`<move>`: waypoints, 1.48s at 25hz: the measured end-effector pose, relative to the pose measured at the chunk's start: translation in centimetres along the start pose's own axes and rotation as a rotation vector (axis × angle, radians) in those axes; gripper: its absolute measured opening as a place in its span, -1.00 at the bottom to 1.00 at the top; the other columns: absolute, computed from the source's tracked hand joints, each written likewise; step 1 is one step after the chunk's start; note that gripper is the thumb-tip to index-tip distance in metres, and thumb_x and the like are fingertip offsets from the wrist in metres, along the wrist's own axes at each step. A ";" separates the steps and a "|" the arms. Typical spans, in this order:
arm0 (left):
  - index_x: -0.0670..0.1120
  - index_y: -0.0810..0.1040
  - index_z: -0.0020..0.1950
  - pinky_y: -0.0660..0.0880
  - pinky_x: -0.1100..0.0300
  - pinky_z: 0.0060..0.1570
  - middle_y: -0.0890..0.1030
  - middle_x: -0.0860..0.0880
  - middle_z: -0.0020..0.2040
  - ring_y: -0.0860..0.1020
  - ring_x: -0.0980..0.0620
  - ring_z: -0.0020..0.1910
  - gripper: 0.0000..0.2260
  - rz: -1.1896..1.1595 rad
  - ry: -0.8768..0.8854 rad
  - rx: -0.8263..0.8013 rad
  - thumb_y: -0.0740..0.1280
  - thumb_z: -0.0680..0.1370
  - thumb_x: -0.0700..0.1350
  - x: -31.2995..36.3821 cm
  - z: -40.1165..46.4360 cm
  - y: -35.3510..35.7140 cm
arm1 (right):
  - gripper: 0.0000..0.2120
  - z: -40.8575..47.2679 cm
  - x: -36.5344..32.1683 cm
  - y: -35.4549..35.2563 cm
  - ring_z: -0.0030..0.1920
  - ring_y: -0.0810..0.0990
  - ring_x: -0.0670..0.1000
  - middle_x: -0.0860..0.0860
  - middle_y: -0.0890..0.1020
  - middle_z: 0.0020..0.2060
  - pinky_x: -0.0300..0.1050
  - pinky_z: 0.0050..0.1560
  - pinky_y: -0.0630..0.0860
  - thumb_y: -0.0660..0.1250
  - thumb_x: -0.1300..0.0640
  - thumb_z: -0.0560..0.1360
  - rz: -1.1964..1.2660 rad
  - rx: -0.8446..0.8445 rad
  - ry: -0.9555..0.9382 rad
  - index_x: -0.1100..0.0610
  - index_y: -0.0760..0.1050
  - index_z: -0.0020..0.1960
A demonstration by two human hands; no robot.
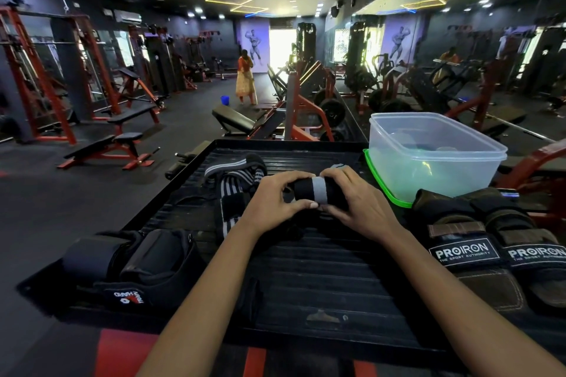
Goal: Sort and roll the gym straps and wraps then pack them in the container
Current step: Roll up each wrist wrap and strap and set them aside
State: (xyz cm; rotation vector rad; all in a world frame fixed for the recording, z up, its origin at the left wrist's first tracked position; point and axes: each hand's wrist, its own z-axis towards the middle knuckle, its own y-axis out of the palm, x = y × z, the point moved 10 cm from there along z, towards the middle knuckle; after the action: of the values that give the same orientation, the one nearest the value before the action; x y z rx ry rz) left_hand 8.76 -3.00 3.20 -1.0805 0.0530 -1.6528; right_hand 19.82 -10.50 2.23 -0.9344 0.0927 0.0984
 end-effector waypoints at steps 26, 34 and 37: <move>-0.01 0.32 0.36 0.43 0.09 0.23 0.50 -0.01 0.20 0.48 0.05 0.18 -0.46 0.153 0.116 -0.051 0.38 0.42 -0.24 0.6 0.0 0.9 | -0.30 0.5 -1.7 -1.9 0.01 0.50 0.03 -0.09 0.57 -0.09 -0.05 0.07 0.32 0.49 0.25 0.37 0.139 0.152 -0.055 -0.01 0.28 0.42; -0.07 0.47 0.23 0.39 0.26 0.15 0.48 -0.02 0.11 0.47 0.09 0.09 -0.55 0.172 0.091 -0.034 0.43 0.36 -0.27 0.3 0.2 0.8 | -0.34 0.5 -2.0 -3.0 -0.11 0.45 -0.13 0.01 0.49 -0.04 -0.23 -0.01 0.49 0.53 0.36 0.31 0.291 0.248 -0.140 0.15 0.35 0.33; -0.06 0.50 0.08 0.45 0.22 0.07 0.55 0.04 0.02 0.52 0.13 0.05 -0.63 0.019 0.021 0.074 0.51 0.34 -0.25 -0.2 0.3 -0.6 | -0.49 0.6 0.1 -3.9 -0.14 0.52 -0.18 -0.06 0.55 -0.09 -0.41 -0.08 0.44 0.57 0.22 0.31 0.476 0.311 0.066 0.12 0.44 0.18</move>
State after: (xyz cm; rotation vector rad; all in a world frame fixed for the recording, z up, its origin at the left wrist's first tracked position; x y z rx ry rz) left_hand 8.52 -2.53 3.55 -1.0040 0.0158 -1.6367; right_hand 20.39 -12.34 5.69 -0.5904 0.3807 0.4806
